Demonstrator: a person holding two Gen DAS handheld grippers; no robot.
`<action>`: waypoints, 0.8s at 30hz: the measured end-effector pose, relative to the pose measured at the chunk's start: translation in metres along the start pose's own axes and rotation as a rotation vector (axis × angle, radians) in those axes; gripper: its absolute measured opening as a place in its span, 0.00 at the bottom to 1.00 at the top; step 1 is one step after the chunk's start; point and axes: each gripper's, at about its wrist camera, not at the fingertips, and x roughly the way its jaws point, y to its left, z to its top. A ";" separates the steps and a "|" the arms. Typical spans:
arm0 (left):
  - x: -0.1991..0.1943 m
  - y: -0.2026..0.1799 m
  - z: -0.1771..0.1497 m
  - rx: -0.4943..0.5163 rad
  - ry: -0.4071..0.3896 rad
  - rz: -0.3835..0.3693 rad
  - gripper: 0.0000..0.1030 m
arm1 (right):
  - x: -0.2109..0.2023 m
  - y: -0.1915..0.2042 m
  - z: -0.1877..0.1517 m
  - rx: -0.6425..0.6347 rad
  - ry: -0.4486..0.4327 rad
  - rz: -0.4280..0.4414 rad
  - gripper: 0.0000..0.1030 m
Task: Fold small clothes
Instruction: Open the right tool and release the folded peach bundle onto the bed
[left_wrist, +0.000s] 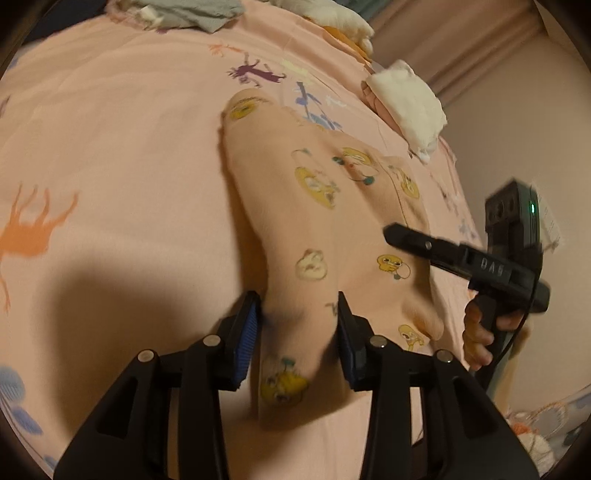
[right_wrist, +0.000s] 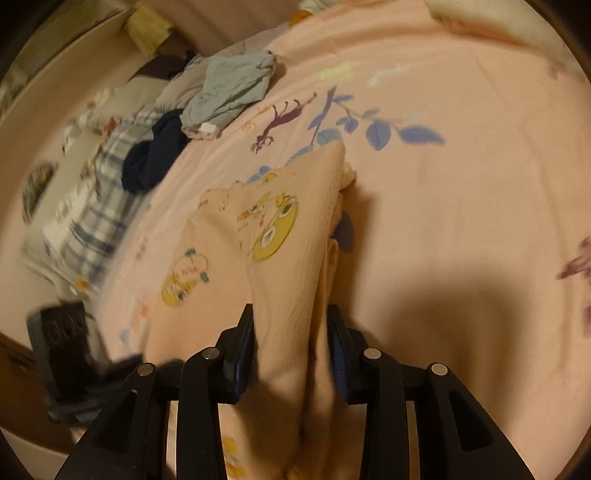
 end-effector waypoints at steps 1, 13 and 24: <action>-0.002 0.003 -0.002 -0.023 0.000 -0.012 0.39 | -0.002 -0.003 -0.003 0.005 0.000 0.000 0.34; -0.052 -0.039 0.013 0.117 -0.221 0.157 0.34 | -0.055 0.019 0.017 -0.068 -0.148 -0.056 0.33; 0.033 -0.020 0.072 0.003 -0.124 0.268 0.37 | 0.042 0.005 0.073 -0.078 0.012 -0.199 0.09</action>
